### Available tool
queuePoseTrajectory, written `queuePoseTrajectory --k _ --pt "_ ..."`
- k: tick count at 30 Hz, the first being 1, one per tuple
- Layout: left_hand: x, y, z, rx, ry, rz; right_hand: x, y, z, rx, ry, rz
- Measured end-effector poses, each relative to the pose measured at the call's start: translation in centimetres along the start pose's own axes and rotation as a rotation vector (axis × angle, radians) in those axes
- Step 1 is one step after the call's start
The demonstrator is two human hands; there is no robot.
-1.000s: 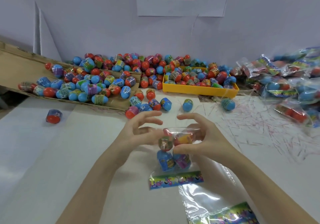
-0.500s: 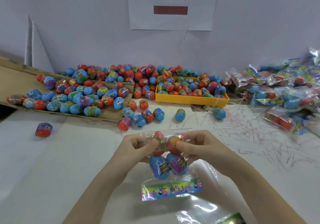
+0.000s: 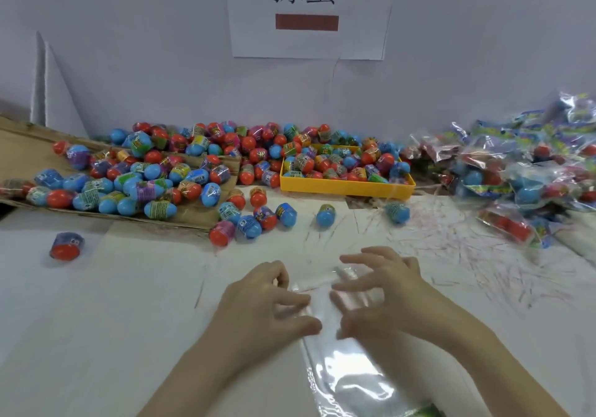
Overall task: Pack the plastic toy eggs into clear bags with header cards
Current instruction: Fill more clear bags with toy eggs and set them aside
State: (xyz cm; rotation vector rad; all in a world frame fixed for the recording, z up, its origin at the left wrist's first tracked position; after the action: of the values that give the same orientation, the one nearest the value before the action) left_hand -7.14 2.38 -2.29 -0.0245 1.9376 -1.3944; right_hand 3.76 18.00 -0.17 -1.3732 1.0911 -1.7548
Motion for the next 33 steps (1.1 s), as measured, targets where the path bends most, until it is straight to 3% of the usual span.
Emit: queuePoseTrajectory --k 5,10,14,17,20,23,26,29,33 --pt "0.1 0.1 0.1 -0.017 0.026 0.049 0.0 0.7 -0.3 -0.067 -0.044 0.035" --pt "0.2 -0.8 -0.1 -0.16 -0.047 0.114 0.4 0.1 0.2 -0.209 -0.077 -0.049" --pt "0.3 -1.4 0.0 -0.321 -0.16 0.463 1.4 -2.3 0.9 -0.405 -0.113 -0.312" --pt "-0.6 -1.4 0.1 -0.186 -0.18 0.738 2.7 -3.4 1.0 -0.502 -0.177 -0.407" --pt "-1.9 -1.0 0.2 -0.018 -0.102 0.91 4.0 -3.6 0.8 -0.524 -0.217 -0.5" --pt "-2.2 -1.4 0.3 -0.11 -0.118 1.117 4.3 -3.6 0.4 -0.518 -0.161 -0.763" --pt "-1.8 -1.7 0.2 -0.202 -0.149 1.169 3.7 -2.9 0.0 -0.35 -0.048 -1.079" --pt "-1.5 -1.8 0.1 -0.231 -0.19 1.136 3.8 -2.2 -0.1 -0.24 -0.035 -1.097" --pt "-1.8 -1.5 0.3 -0.145 -0.213 1.13 3.4 -2.5 -0.1 -0.376 -0.005 -1.1"
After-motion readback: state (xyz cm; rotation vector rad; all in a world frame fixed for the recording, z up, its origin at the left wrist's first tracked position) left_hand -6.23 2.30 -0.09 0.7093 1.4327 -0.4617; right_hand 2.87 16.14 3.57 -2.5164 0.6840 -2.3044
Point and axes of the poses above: each hand's wrist, its own z-axis away from the middle knuckle, its own y-axis out of the palm, x = y × z, the point moved 3 cm from there along -z, towards the middle knuckle
